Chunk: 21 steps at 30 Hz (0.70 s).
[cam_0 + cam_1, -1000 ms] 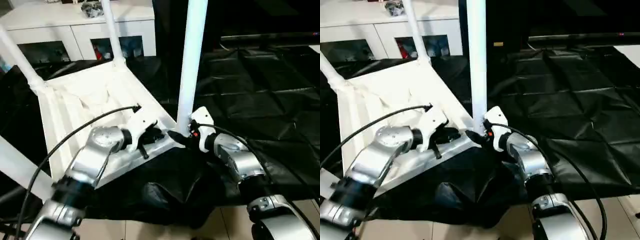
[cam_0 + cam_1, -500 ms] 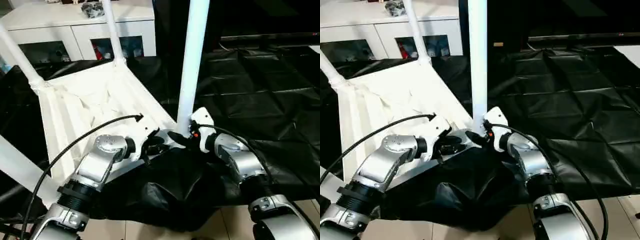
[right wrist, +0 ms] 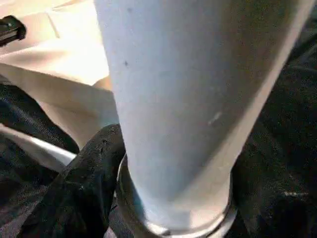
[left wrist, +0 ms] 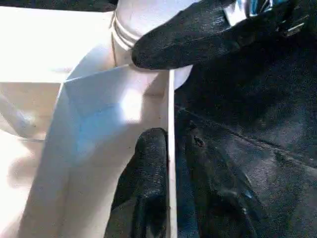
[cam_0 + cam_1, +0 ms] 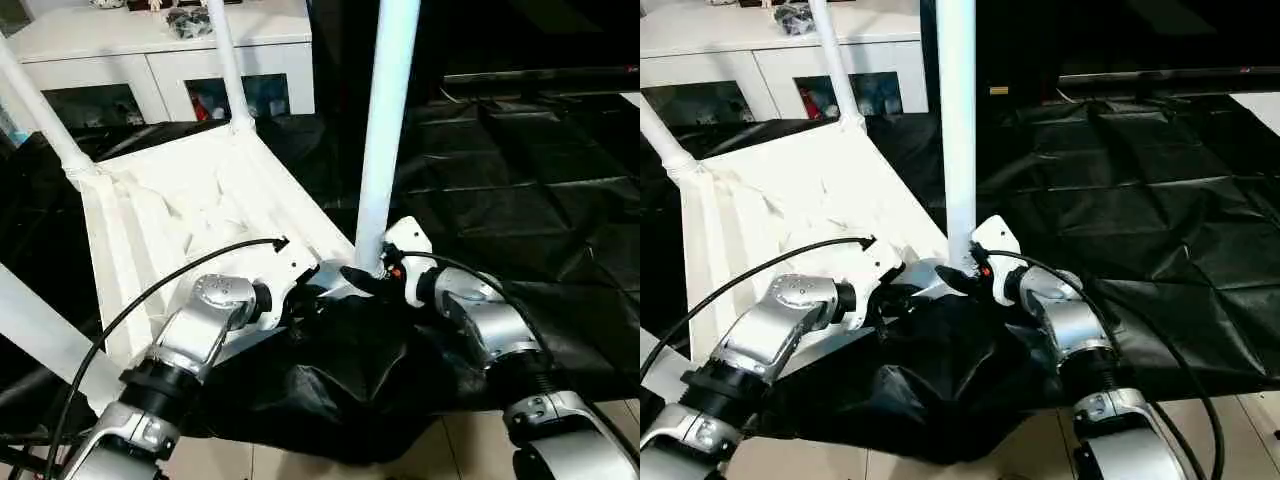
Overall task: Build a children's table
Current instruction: Rotate leg to tighten
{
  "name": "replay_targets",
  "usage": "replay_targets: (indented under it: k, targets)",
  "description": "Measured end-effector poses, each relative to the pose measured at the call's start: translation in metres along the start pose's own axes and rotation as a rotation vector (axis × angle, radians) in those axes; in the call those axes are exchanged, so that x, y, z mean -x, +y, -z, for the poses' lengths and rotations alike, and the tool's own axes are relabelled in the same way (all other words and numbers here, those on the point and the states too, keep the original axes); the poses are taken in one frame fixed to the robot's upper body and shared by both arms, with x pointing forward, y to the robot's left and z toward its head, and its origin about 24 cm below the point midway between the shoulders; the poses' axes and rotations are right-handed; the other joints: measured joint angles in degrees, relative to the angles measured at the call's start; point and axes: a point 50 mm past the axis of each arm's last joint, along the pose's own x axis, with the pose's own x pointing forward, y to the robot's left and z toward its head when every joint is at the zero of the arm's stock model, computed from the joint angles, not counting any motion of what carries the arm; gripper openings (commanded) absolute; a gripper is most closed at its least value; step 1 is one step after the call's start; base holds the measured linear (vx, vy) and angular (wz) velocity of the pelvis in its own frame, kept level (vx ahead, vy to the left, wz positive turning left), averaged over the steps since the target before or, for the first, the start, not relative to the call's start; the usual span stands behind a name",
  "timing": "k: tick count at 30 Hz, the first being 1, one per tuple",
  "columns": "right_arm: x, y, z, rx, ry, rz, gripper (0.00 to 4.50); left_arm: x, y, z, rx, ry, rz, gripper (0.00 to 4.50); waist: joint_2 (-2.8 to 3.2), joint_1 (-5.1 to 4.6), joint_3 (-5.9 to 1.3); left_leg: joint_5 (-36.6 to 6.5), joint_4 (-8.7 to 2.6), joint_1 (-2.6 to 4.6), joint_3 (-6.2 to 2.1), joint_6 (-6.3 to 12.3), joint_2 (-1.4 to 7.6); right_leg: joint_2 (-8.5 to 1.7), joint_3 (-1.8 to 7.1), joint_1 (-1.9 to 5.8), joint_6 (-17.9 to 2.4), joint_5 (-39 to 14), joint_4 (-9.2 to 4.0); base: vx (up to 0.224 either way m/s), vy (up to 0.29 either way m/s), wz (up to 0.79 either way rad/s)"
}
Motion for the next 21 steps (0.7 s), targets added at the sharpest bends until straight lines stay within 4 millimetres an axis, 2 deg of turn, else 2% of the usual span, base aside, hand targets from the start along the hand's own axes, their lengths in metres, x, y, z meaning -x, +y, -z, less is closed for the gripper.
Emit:
replay_targets:
  k: [2, 3, 8, 15, 18, 21]
  targets:
    - [0.000, 0.000, 0.000, 0.001, 0.000, -0.002, 3.30, 0.000, 0.001, 0.000, -0.005, -0.001, -0.001, 0.46, -0.01, 0.20, 0.00, 0.0, 0.00, 0.01, 0.00, 0.00, 0.00, 0.00, 0.00, 0.00, 0.0, 0.0, 0.01, 0.000, 0.000, 0.00]
    - [0.001, -0.001, 0.000, 0.001, -0.001, -0.003, 3.47, 0.000, 0.002, 0.000, -0.009, -0.002, 0.001, 0.28, -0.02, 0.28, 0.01, 0.0, 0.00, 0.00, 0.00, 0.00, 0.00, 0.00, 0.00, 0.00, 0.0, 0.0, 0.02, 0.000, 0.000, 0.00]
    - [0.006, -0.003, 0.000, -0.013, 0.000, -0.057, 3.77, -0.001, 0.003, 0.000, -0.022, -0.008, 0.017, 0.04, -0.01, 0.77, 0.01, 0.0, 0.01, -0.01, 0.01, 0.08, 0.01, 0.00, 0.00, 0.00, 0.0, 0.0, 0.02, 0.000, 0.000, 0.00]
    - [0.032, -0.005, 0.000, 0.084, 0.067, -0.256, 4.37, 0.008, 0.003, 0.005, -0.114, -0.003, 0.143, 0.00, 0.17, 2.29, 0.07, 0.1, 0.31, 0.03, 0.03, 0.12, 0.05, -0.02, -0.07, -0.05, 0.0, 0.0, 0.23, 0.000, 0.000, 0.00]
    - [0.039, -0.002, 0.002, 0.121, 0.105, -0.340, 4.37, 0.014, 0.002, 0.009, -0.155, 0.012, 0.216, 0.00, 0.17, 2.93, 0.07, 0.0, 0.40, -0.01, 0.04, 0.05, 0.05, -0.04, -0.06, -0.02, 0.0, 0.0, 0.25, 0.000, 0.000, 0.00]
    - [0.043, 0.000, 0.001, 0.149, 0.127, -0.403, 4.37, 0.017, 0.001, 0.011, -0.188, 0.024, 0.267, 0.00, 0.18, 3.10, 0.08, 0.0, 0.54, -0.04, 0.04, 0.02, 0.04, -0.08, 0.03, 0.01, 0.0, 0.0, 0.32, 0.000, 0.000, 0.00]
